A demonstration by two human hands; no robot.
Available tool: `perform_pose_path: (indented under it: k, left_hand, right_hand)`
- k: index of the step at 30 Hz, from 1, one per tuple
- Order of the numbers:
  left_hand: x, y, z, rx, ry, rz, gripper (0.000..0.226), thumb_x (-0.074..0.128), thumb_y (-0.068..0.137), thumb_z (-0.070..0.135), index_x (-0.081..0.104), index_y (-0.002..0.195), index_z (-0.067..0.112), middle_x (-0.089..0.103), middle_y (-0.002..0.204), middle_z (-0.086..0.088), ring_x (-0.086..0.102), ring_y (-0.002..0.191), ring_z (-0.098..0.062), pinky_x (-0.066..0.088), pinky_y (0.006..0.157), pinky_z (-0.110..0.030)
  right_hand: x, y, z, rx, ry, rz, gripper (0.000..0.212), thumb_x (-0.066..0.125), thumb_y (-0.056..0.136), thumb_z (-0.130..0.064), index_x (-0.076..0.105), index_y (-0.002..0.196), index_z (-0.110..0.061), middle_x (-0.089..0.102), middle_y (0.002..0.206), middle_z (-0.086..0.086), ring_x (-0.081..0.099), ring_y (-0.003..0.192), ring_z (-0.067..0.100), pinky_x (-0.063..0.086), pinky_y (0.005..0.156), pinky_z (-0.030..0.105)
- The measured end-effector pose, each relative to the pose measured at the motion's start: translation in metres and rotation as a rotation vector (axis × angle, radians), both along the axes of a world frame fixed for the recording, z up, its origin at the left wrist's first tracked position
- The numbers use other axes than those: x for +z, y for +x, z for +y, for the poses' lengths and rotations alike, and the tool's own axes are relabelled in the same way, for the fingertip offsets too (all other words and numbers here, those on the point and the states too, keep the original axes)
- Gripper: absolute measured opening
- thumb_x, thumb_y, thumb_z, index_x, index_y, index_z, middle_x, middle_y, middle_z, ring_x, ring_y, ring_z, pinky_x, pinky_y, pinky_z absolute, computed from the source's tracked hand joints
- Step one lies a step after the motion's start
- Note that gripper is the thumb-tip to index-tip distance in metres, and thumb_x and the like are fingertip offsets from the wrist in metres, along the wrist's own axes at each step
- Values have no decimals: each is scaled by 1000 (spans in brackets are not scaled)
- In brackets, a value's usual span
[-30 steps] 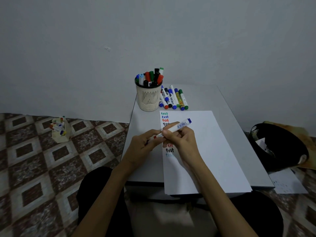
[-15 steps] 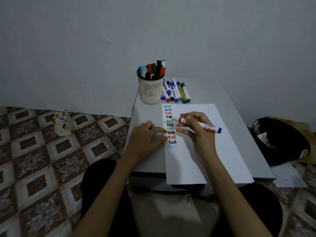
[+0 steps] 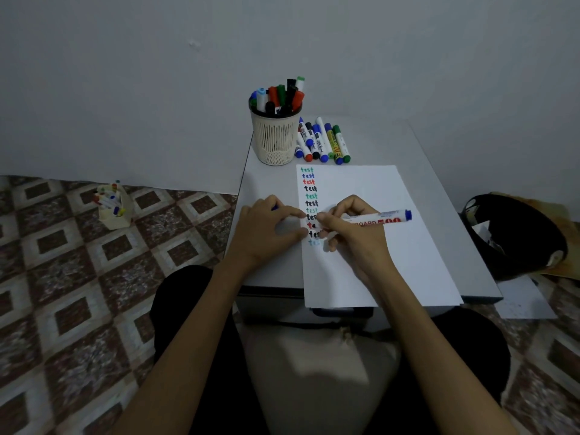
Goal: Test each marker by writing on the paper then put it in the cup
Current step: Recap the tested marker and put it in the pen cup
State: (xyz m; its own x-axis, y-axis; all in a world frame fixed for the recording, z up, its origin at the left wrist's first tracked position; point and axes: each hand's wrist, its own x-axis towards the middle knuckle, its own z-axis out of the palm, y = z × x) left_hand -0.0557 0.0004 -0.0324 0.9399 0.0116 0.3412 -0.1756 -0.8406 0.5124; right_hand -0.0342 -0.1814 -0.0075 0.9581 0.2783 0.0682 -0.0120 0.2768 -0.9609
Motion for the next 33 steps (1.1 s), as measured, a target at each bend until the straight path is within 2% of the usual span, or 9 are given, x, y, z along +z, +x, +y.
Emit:
perform_pose_path:
  k: [3, 6, 10, 17, 21, 24, 28, 30, 33]
  left_hand:
    - [-1, 0, 0, 3, 4, 1, 48, 44, 73, 66, 64, 106, 37, 48, 88, 6, 45, 85, -10, 38, 77, -36]
    - [-1, 0, 0, 5, -1, 3, 47, 45, 73, 65, 64, 106, 38, 47, 87, 7, 45, 84, -9, 37, 77, -35]
    - [-2, 1, 1, 1, 19, -3, 48, 44, 73, 67, 64, 106, 38, 47, 86, 8, 45, 82, -9, 36, 74, -33]
    - [-4, 2, 3, -11, 14, -12, 50, 49, 73, 69, 64, 108, 36, 51, 88, 6, 47, 83, -10, 40, 74, -35]
    - [-3, 1, 2, -12, 12, -20, 53, 48, 72, 69, 65, 107, 35, 50, 87, 6, 48, 84, -10, 35, 73, -32]
    - [-3, 1, 2, -10, 11, -19, 54, 46, 72, 70, 65, 108, 35, 49, 87, 7, 47, 85, -9, 33, 74, -31]
    - [-4, 2, 2, -5, 8, -4, 52, 49, 72, 69, 65, 108, 36, 49, 87, 7, 48, 85, -10, 37, 76, -34]
    - [-4, 2, 2, -6, 2, -10, 51, 49, 71, 69, 65, 108, 36, 49, 87, 7, 48, 85, -10, 38, 76, -35]
    - [-4, 2, 3, -6, 2, -8, 52, 48, 71, 70, 64, 108, 36, 49, 87, 7, 47, 84, -10, 39, 76, -37]
  right_hand:
    - [-4, 1, 3, -47, -78, -16, 27, 70, 81, 5, 46, 73, -4, 54, 67, 25, 50, 42, 23, 45, 49, 30]
    - [-7, 0, 6, -50, -177, -55, 28, 67, 81, 8, 44, 70, -4, 55, 72, 31, 49, 47, 28, 43, 49, 30]
    - [-10, -1, 7, 7, -225, -64, 28, 66, 83, 7, 47, 69, -9, 66, 81, 15, 53, 50, 22, 44, 50, 29]
    - [-17, 1, 9, 1, -301, -76, 24, 70, 77, -3, 49, 69, -13, 67, 87, 21, 53, 54, 28, 46, 50, 28]
    - [-18, 1, 9, -1, -331, -126, 22, 68, 73, -2, 47, 68, -6, 61, 84, 31, 53, 56, 33, 46, 50, 27]
    - [-18, -1, 11, -18, -399, -210, 23, 66, 70, -4, 44, 69, 1, 56, 77, 31, 58, 78, 45, 49, 57, 23]
    - [-17, 0, 11, -18, -369, -204, 23, 65, 74, 0, 42, 69, -2, 55, 82, 33, 61, 89, 41, 52, 64, 21]
    - [-18, 1, 10, -19, -363, -197, 24, 65, 77, 1, 42, 71, 1, 57, 85, 34, 62, 94, 40, 53, 64, 24]
    - [-18, -1, 11, -6, -383, -244, 27, 65, 71, -7, 41, 70, 3, 53, 77, 32, 54, 92, 51, 55, 70, 41]
